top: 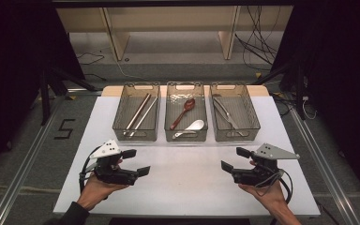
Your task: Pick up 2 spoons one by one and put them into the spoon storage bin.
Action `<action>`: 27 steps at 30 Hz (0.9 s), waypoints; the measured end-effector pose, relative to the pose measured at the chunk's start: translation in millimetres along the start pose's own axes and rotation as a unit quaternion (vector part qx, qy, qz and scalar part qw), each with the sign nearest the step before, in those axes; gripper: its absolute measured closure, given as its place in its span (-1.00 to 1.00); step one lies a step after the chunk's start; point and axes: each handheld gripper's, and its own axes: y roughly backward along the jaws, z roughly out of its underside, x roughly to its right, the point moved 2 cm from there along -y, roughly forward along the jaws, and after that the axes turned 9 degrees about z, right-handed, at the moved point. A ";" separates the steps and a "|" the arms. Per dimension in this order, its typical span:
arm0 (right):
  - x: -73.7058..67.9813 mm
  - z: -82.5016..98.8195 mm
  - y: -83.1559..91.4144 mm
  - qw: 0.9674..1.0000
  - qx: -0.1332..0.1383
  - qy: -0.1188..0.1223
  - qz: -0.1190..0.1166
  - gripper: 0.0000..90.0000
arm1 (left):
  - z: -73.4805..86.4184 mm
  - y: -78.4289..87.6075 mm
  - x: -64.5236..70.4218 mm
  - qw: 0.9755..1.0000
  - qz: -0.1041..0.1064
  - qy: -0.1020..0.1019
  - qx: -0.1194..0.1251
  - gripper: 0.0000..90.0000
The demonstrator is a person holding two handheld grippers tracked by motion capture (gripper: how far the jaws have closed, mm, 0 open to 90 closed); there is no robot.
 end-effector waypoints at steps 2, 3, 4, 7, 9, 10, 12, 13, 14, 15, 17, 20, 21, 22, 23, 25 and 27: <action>0.6 0.0 -0.6 1.000 0.000 0.000 0.001 -0.53 | -0.1 -0.4 0.0 1.000 0.000 0.001 0.001 -0.70; 0.8 0.0 -0.9 1.000 -0.001 0.001 0.002 -0.53 | 0.0 -0.5 -0.2 1.000 -0.001 0.001 0.000 -0.70; 0.6 0.0 -1.2 1.000 -0.001 0.002 0.002 -0.53 | 0.1 -0.7 -0.3 1.000 -0.001 0.001 0.000 -0.70; 0.1 0.0 -1.7 1.000 -0.003 0.004 0.001 -0.53 | 0.2 -1.0 -0.2 1.000 -0.001 0.001 0.000 -0.70; -0.2 -0.2 -1.5 1.000 -0.001 0.006 0.002 -0.53 | 0.2 -0.7 -0.1 1.000 -0.001 0.000 0.000 -0.70; -0.3 -0.3 -1.4 1.000 -0.002 0.005 0.002 -0.53 | 0.2 -0.7 -0.3 1.000 -0.001 0.001 0.000 -0.70; -0.2 -0.3 -1.6 1.000 -0.002 0.005 0.002 -0.54 | 0.5 -1.0 -0.8 1.000 -0.001 0.001 -0.001 -0.70; -0.1 -0.2 -1.8 1.000 -0.003 0.005 0.002 -0.54 | 0.6 -1.1 -1.0 1.000 -0.001 0.001 -0.003 -0.70; -0.2 0.0 -2.2 1.000 -0.005 0.005 0.002 -0.54 | 0.7 -1.4 -1.5 1.000 -0.002 0.000 -0.004 -0.70; 0.0 0.4 -2.9 1.000 -0.008 0.006 0.004 -0.54 | 0.9 -1.7 -1.8 1.000 -0.001 0.000 -0.005 -0.70; 0.7 1.1 -4.4 1.000 -0.014 0.007 0.007 -0.54 | 1.5 -2.8 -2.3 1.000 -0.002 0.000 -0.010 -0.70; 3.8 4.0 -9.0 0.999 -0.042 0.003 0.024 -0.54 | 3.4 -5.2 -3.7 1.000 -0.007 -0.003 -0.026 -0.70; 5.1 5.2 -10.6 0.998 -0.053 0.003 0.029 -0.54 | 4.9 -6.8 -5.1 0.999 -0.011 -0.007 -0.041 -0.70; 8.1 8.0 -14.8 0.996 -0.074 0.005 0.044 -0.53 | 6.7 -9.0 -6.9 0.998 -0.018 -0.015 -0.060 -0.70; 11.7 10.7 -19.0 0.994 -0.093 0.009 0.051 -0.53 | 9.8 -11.7 -9.0 0.995 -0.033 -0.026 -0.088 -0.70; 22.6 17.6 -30.1 0.988 -0.134 0.022 0.072 -0.54 | 19.2 -21.3 -15.8 0.983 -0.083 -0.061 -0.153 -0.69; 36.4 25.6 -42.1 0.980 -0.170 0.038 0.096 -0.54 | 30.5 -32.0 -24.9 0.969 -0.107 -0.081 -0.210 -0.69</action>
